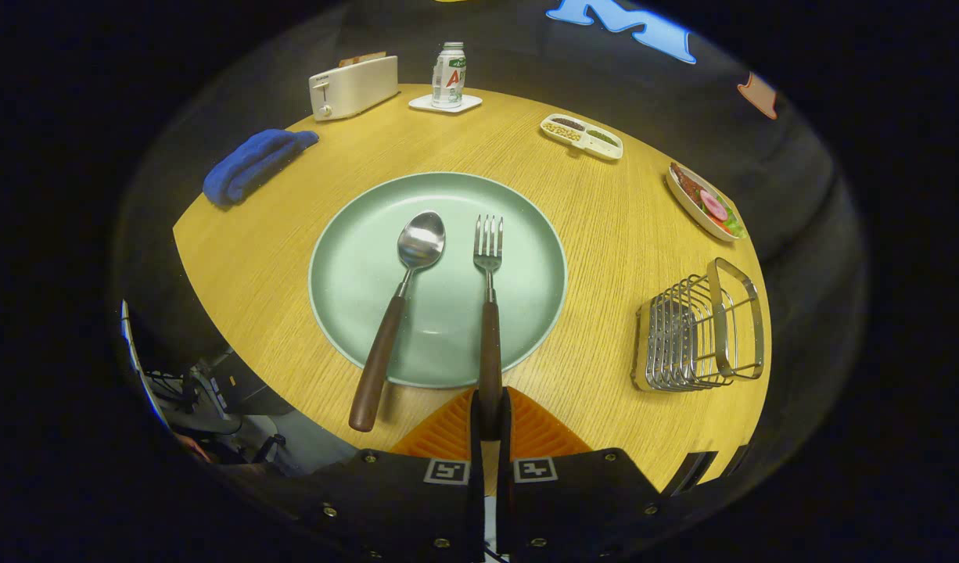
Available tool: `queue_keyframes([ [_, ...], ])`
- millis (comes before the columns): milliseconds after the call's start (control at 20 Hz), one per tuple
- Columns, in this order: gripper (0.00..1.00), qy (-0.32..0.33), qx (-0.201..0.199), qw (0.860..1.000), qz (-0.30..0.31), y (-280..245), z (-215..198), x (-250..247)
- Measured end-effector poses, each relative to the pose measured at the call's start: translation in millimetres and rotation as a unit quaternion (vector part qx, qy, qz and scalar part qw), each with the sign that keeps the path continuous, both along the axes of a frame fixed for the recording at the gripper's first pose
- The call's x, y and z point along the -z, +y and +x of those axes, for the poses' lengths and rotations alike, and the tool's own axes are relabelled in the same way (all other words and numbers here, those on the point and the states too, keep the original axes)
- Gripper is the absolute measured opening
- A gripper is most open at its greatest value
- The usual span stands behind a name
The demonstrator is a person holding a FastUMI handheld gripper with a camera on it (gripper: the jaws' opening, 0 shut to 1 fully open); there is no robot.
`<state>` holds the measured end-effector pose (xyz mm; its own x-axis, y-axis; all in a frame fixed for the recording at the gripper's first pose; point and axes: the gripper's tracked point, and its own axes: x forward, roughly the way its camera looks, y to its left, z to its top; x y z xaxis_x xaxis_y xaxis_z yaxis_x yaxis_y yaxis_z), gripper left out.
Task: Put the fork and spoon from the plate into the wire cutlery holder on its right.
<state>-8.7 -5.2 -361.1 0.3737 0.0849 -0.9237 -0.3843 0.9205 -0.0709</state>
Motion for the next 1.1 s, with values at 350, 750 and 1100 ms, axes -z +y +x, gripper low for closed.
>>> queue_keyframes([
  [350,0.01,0.020,-0.006,1.000,0.022,-6.4,3.7,-27.6],
  [750,0.01,0.083,-0.040,0.996,0.018,-33.7,-12.0,-85.3],
  [1100,0.01,0.125,-0.070,0.990,-0.006,-66.3,-35.3,-116.5],
])
